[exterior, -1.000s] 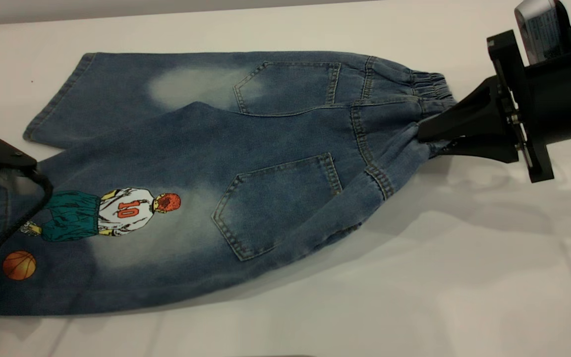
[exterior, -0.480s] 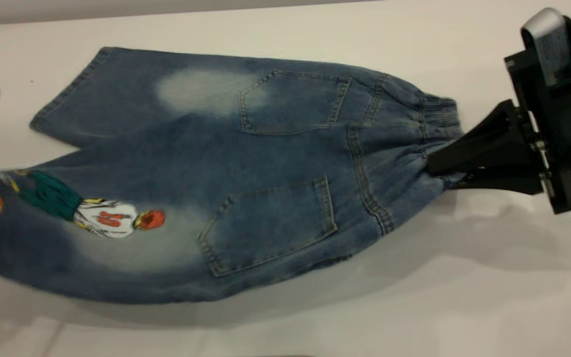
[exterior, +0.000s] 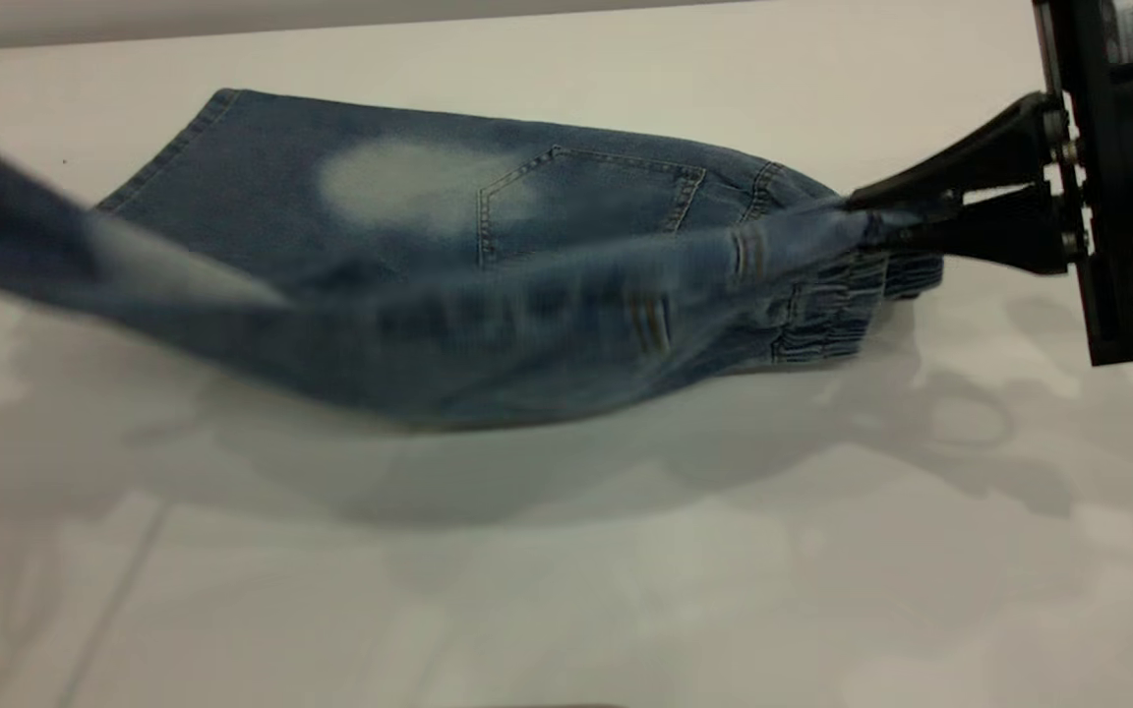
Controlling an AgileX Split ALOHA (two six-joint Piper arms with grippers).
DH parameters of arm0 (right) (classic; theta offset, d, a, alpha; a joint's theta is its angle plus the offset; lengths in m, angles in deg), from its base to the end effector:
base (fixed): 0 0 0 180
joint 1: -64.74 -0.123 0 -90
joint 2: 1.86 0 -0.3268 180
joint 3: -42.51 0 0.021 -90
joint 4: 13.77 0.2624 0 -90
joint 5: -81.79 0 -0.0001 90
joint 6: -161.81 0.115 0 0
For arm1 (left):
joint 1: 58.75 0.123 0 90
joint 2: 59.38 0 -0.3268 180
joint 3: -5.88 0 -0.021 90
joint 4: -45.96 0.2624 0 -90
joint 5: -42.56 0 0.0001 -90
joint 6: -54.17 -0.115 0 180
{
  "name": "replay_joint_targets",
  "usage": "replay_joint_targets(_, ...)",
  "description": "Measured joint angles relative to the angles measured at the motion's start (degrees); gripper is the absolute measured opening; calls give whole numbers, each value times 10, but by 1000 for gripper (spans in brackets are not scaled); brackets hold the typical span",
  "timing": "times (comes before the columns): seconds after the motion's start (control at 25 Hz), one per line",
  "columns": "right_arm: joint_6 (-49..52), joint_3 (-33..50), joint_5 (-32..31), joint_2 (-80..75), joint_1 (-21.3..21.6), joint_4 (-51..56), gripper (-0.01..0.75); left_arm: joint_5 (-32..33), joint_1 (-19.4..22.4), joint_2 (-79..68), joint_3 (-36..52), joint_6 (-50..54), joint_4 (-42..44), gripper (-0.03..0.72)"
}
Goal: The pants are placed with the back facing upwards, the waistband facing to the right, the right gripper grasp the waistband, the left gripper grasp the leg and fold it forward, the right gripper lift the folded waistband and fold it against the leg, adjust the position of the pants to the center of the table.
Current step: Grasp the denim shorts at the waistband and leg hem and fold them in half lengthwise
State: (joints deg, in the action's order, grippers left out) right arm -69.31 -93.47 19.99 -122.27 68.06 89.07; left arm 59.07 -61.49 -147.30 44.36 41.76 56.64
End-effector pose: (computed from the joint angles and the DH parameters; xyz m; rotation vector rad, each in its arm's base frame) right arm 0.2976 0.0818 0.1115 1.0189 2.4151 1.7105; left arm 0.2814 -0.0074 0.2194 0.5279 2.4438 0.2111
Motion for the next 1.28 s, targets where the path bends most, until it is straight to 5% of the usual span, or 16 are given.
replay_joint_targets(0.24,67,-57,37,0,0,2,41,-45,0,-92,-79,17,1,64)
replay_joint_targets(0.72,124,-134,215,-11,0,4,41,-92,0,-272,-210,114,1,64)
replay_joint_targets(1.28,167,-201,237,-68,0,7,58,-122,0,-367,-256,195,-14,74)
